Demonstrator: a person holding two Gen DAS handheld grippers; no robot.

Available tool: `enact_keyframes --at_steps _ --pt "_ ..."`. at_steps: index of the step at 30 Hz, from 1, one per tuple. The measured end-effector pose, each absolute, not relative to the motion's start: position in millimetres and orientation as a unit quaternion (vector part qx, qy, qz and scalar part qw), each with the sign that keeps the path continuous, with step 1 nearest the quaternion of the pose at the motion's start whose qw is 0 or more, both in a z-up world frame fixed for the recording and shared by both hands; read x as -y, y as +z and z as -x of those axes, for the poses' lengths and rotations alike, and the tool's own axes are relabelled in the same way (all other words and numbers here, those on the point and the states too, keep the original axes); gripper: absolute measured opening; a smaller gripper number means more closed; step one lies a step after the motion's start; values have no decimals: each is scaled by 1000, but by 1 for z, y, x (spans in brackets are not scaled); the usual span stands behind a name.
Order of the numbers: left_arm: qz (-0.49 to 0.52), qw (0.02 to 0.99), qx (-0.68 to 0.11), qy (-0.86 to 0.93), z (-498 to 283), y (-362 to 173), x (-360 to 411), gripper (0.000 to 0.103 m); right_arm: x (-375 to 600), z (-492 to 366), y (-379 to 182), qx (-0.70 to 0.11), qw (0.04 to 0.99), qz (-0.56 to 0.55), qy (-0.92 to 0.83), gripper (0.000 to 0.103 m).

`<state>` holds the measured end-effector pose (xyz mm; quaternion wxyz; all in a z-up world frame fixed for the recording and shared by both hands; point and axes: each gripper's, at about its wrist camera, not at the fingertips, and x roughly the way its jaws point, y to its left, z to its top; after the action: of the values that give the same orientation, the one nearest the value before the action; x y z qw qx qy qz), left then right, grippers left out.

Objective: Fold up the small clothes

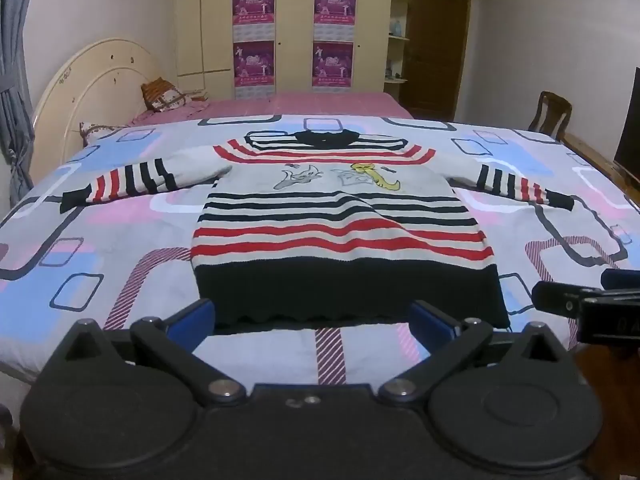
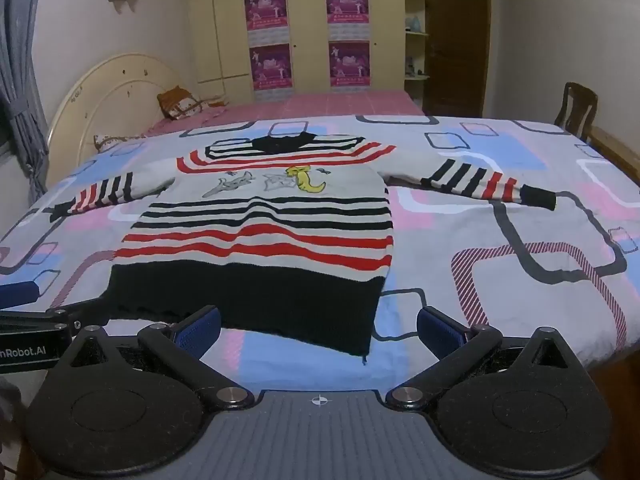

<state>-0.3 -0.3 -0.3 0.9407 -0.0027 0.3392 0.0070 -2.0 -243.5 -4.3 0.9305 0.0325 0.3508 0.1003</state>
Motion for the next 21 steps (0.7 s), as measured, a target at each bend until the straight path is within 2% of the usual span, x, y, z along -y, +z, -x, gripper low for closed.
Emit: enact_keyframes --at_steps 21 --pt "6 940 -342 13 8 2 -9 103 236 4 -2 -350 930 -33 105 103"
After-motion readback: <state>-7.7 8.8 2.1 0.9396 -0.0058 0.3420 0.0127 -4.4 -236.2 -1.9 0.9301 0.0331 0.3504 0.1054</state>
